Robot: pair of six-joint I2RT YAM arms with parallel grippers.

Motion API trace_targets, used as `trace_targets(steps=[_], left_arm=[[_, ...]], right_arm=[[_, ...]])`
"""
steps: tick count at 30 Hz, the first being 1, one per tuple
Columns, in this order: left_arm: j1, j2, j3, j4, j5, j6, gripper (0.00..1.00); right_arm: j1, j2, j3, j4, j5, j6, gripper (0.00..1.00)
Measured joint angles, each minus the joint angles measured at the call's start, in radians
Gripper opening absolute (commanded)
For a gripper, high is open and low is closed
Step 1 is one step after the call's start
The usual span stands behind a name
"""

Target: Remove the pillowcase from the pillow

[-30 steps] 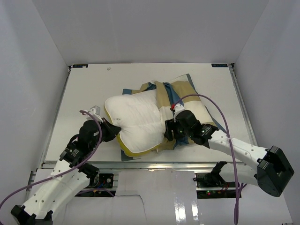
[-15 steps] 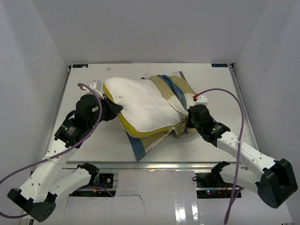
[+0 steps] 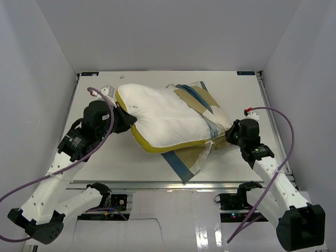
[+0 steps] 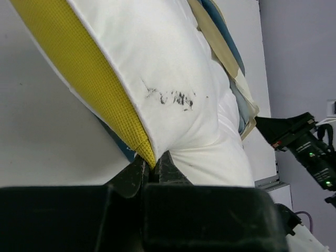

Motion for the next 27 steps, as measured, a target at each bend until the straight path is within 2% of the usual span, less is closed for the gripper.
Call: trace_targets(steps=[1,3,8,11,17,23,27], left_arm=[[0.002,-0.042,-0.064,0.013,0.003,-0.002,0.00],[0.006,-0.142,-0.224,0.060,0.013,-0.009,0.00],[0.012,-0.281,-0.521,0.149,0.078,-0.043,0.00],[0.012,-0.306,-0.626,0.194,0.119,-0.061,0.00],[0.012,-0.328,-0.648,0.257,0.183,-0.068,0.00],[0.012,-0.376,-0.648,0.277,0.211,-0.066,0.00],[0.012,-0.382,-0.648,0.279,0.214,-0.064,0.00]], right_arm=[[-0.004,-0.022,0.000,-0.006,-0.024,-0.009,0.47],[-0.010,-0.068,0.011,-0.032,-0.100,-0.053,0.64],[-0.010,-0.088,0.106,-0.032,-0.308,-0.153,0.79],[-0.002,0.009,0.188,0.024,-0.433,-0.207,0.91],[0.103,0.410,0.462,0.061,-0.523,-0.347,0.95],[0.182,0.724,0.708,0.023,-0.452,-0.453,0.94],[0.182,0.923,0.852,0.010,-0.404,-0.481,0.88]])
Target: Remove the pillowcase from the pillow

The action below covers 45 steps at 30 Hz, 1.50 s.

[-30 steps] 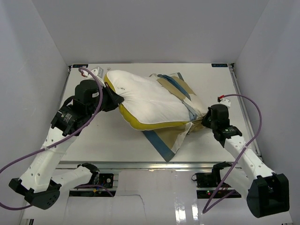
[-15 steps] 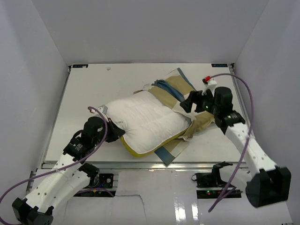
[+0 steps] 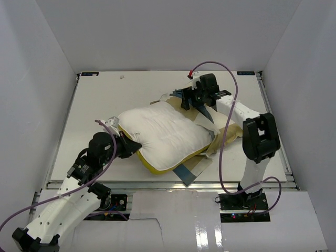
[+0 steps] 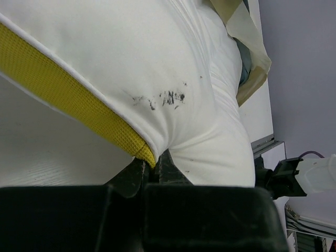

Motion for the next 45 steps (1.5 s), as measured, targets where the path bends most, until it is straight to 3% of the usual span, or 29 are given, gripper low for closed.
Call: trace_targets(steps=[5,7,8,9,17,28,30,31,32,34,39,42,45], left_arm=[[0.000,0.033,0.024,-0.010,0.004,0.003,0.00],[0.000,0.034,0.058,-0.027,0.002,0.010,0.00],[0.000,0.039,0.091,-0.048,0.000,0.016,0.00],[0.000,0.047,0.140,-0.071,-0.004,0.025,0.00],[-0.003,0.132,0.608,-0.249,-0.131,0.108,0.00],[-0.021,0.132,0.689,-0.461,-0.294,0.151,0.00],[-0.023,0.130,0.689,-0.464,-0.316,0.151,0.00],[-0.023,0.126,0.683,-0.457,-0.321,0.151,0.00],[-0.022,0.111,0.665,-0.439,-0.329,0.152,0.00],[-0.021,0.071,0.610,-0.399,-0.336,0.149,0.00],[-0.009,-0.012,0.439,-0.316,-0.362,0.128,0.00],[-0.006,0.005,0.356,-0.277,-0.364,0.113,0.00],[-0.006,0.031,0.297,-0.253,-0.358,0.098,0.00]], right_arm=[[0.002,0.204,0.144,-0.054,0.153,0.038,0.63],[-0.003,0.242,0.206,-0.087,0.198,0.076,0.40],[-0.013,0.257,0.244,-0.107,0.212,0.100,0.12],[-0.027,0.269,0.276,-0.120,0.224,0.115,0.08],[-0.180,0.294,0.396,-0.225,0.285,0.246,0.08],[-0.312,0.291,0.396,-0.396,0.218,0.367,0.08],[-0.333,0.282,0.388,-0.398,0.129,0.369,0.13],[-0.342,0.274,0.379,-0.382,0.073,0.366,0.21],[-0.351,0.264,0.365,-0.355,0.004,0.359,0.43],[-0.351,0.246,0.342,-0.297,-0.074,0.340,0.66],[-0.247,0.188,0.317,-0.208,-0.126,0.273,0.79],[-0.148,0.108,0.278,-0.187,-0.115,0.255,0.95],[-0.079,-0.018,0.190,-0.174,-0.085,0.245,0.93]])
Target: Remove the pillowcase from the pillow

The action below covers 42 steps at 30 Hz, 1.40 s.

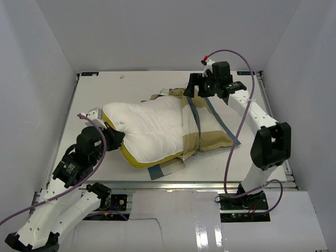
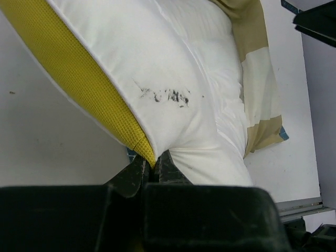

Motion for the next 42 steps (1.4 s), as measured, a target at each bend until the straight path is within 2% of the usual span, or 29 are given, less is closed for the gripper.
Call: trace_targets(steps=[1,8,14,15,19,22,26,28,30,35,42], left_arm=[[0.000,0.004,-0.013,0.008,0.005,-0.004,0.00],[0.001,0.008,-0.064,0.079,0.025,-0.026,0.00],[0.001,0.008,-0.078,0.112,0.026,-0.039,0.00],[0.001,0.010,-0.080,0.114,0.026,-0.041,0.00],[0.001,0.029,-0.086,0.153,0.040,-0.045,0.00],[0.001,0.075,-0.080,0.187,0.042,-0.033,0.00],[0.002,0.193,0.006,0.182,0.047,-0.015,0.00],[0.002,0.233,0.066,0.174,0.053,-0.004,0.00],[0.001,0.264,0.153,0.144,0.055,0.011,0.00],[-0.003,0.353,0.409,0.055,0.043,0.058,0.00],[-0.006,0.473,0.617,-0.058,0.035,0.095,0.00]], right_arm=[[0.013,-0.044,-0.035,0.008,0.016,-0.003,0.90],[0.097,-0.354,-0.325,0.036,0.203,-0.018,0.91],[0.174,-0.616,-0.636,0.071,0.277,-0.003,1.00],[0.188,-0.650,-0.686,0.085,0.280,0.001,0.94],[0.228,-0.683,-0.816,0.154,0.277,0.019,0.80],[0.241,-0.620,-0.844,0.190,0.317,0.027,0.72],[0.241,-0.507,-0.844,0.239,0.380,0.039,0.59],[0.241,-0.480,-0.844,0.254,0.413,0.042,0.36],[0.240,-0.475,-0.844,0.254,0.448,0.060,0.08],[0.190,-0.508,-0.876,0.294,0.520,0.135,0.08],[0.016,-0.590,-0.948,0.309,0.582,0.200,0.08]])
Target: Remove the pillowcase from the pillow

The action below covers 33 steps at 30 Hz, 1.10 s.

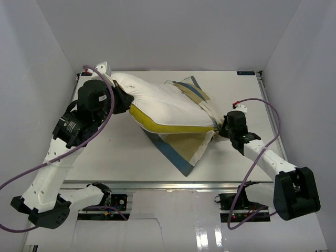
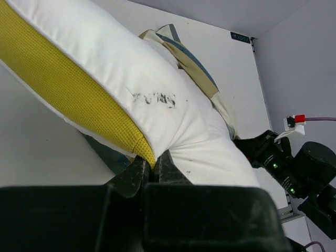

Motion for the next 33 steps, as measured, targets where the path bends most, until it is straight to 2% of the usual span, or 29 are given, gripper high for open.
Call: trace_targets(steps=[8,13,19,24,29,33], left_arm=[[-0.008,0.158,0.261,-0.130,0.024,-0.002,0.00],[-0.007,0.148,0.348,-0.167,0.023,0.005,0.00],[-0.006,0.076,0.338,-0.173,-0.105,0.055,0.00],[-0.001,0.029,0.204,-0.104,-0.237,0.127,0.00],[0.005,0.113,0.148,0.014,-0.304,0.206,0.00],[0.005,0.220,0.148,0.120,-0.370,0.288,0.00]], right_arm=[[-0.270,-0.012,-0.032,-0.024,-0.026,0.002,0.08],[-0.401,0.027,-0.032,-0.045,-0.026,0.001,0.08],[-0.462,0.068,-0.005,-0.089,-0.032,0.003,0.08],[-0.462,0.076,0.072,-0.099,-0.095,-0.002,0.08],[-0.462,0.066,0.158,-0.126,-0.062,-0.029,0.08],[-0.470,0.010,0.163,-0.158,0.003,-0.037,0.08]])
